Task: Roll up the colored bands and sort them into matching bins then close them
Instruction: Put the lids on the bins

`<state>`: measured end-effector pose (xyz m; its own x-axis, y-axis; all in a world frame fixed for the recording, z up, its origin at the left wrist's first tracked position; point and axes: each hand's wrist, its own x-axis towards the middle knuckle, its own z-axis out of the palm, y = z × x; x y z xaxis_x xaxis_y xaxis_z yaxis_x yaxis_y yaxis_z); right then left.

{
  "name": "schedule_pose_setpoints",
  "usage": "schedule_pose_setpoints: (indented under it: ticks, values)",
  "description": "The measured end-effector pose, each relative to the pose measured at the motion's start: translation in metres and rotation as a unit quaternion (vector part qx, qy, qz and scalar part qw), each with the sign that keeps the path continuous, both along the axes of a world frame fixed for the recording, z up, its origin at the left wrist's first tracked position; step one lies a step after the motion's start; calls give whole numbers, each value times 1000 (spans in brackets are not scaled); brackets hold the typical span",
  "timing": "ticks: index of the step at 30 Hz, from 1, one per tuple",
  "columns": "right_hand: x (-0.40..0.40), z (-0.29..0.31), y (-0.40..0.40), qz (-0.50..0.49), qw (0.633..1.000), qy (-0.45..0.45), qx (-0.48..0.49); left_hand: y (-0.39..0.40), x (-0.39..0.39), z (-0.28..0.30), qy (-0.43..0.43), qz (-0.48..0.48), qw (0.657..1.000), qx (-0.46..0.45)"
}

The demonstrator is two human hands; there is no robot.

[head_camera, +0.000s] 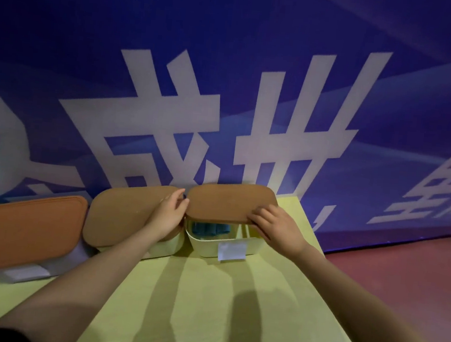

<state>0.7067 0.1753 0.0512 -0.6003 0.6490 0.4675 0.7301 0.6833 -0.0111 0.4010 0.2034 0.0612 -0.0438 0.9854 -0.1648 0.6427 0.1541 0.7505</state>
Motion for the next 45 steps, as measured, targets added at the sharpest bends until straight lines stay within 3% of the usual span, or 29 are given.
schedule_pose_setpoints:
  ticks: [6,9,12,15,17,21,24,26,36,45]
  values:
    - [1,-27,-21,-29,998,18,-47,9,26,-11,-32,55,996,-58]
    - [-1,-32,-24,-45,995,31,-82,8,27,-13,33,73,995,-62]
    - [2,-32,-24,-23,994,37,-100,-1,26,-13,114,32,992,-50]
    - [2,-32,-17,-11,992,59,-115,-8,23,-18,145,10,988,-45]
    - [-3,-26,-9,-54,983,113,-134,-8,21,-16,156,22,987,-38]
    - [-17,-18,16,-220,953,153,-142,-1,25,-10,188,40,981,37]
    - [-26,-24,28,-360,881,184,-247,2,36,-9,205,39,977,37]
    - [-30,-29,33,-380,843,237,-297,3,40,-12,218,34,975,34]
    - [-36,-27,40,-375,854,276,-232,26,23,-24,117,77,990,33]
    - [-49,-26,46,-448,831,225,-241,64,38,-22,219,31,972,74]
